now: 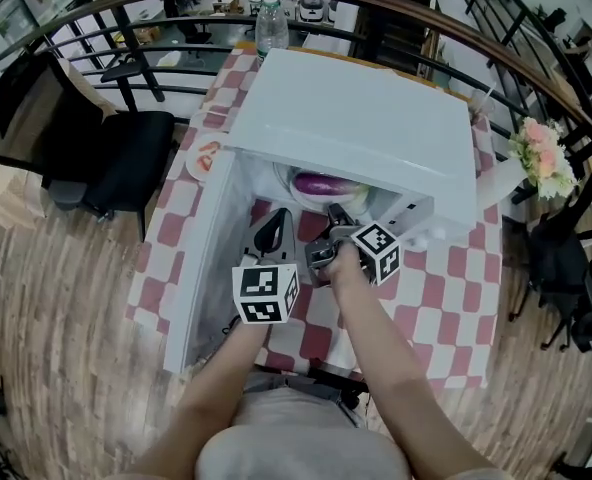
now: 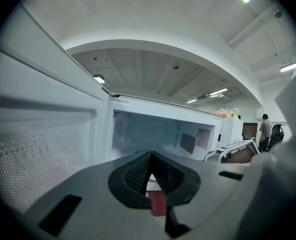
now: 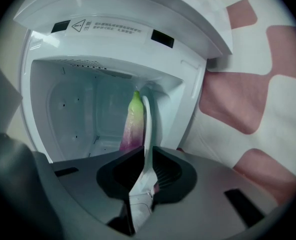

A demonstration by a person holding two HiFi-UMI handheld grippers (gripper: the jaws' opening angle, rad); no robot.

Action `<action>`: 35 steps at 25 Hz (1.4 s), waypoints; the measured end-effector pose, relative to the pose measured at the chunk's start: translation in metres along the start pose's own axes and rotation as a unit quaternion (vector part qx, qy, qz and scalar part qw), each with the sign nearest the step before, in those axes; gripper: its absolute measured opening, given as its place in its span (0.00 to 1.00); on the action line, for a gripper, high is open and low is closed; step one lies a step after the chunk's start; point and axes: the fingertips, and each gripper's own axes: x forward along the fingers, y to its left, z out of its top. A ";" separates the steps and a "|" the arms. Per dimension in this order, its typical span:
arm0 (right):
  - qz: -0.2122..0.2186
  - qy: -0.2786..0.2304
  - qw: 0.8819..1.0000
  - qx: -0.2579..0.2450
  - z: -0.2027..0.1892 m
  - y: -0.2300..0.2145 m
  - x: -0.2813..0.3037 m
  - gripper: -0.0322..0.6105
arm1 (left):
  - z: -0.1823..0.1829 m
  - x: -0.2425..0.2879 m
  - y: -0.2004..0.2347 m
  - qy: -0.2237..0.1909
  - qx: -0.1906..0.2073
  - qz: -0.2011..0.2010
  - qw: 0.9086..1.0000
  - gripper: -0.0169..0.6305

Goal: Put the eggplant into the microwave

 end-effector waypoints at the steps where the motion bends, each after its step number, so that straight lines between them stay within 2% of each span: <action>1: -0.006 0.000 1.000 0.001 0.000 -0.001 -0.001 0.16 | 0.001 0.001 0.000 0.000 0.001 -0.003 1.000 0.03; 7: -0.046 0.005 0.999 -0.007 -0.002 -0.007 -0.003 0.22 | 0.001 0.002 0.001 0.007 0.005 -0.015 1.000 0.03; 11: -0.066 0.002 0.998 -0.001 -0.003 -0.016 -0.007 0.36 | 0.000 0.001 0.003 0.010 0.006 -0.022 1.000 0.03; 15: -0.068 0.006 0.998 0.007 -0.004 -0.023 -0.007 0.43 | -0.002 0.002 0.003 0.012 0.004 -0.025 1.000 0.03; 21: -0.095 0.013 0.995 0.011 -0.002 -0.030 0.002 0.55 | -0.003 0.003 0.001 0.016 0.002 -0.027 1.000 0.03; 35: -0.117 0.020 0.993 0.016 0.000 -0.023 0.028 0.58 | -0.006 0.005 0.009 0.019 0.000 -0.019 1.000 0.03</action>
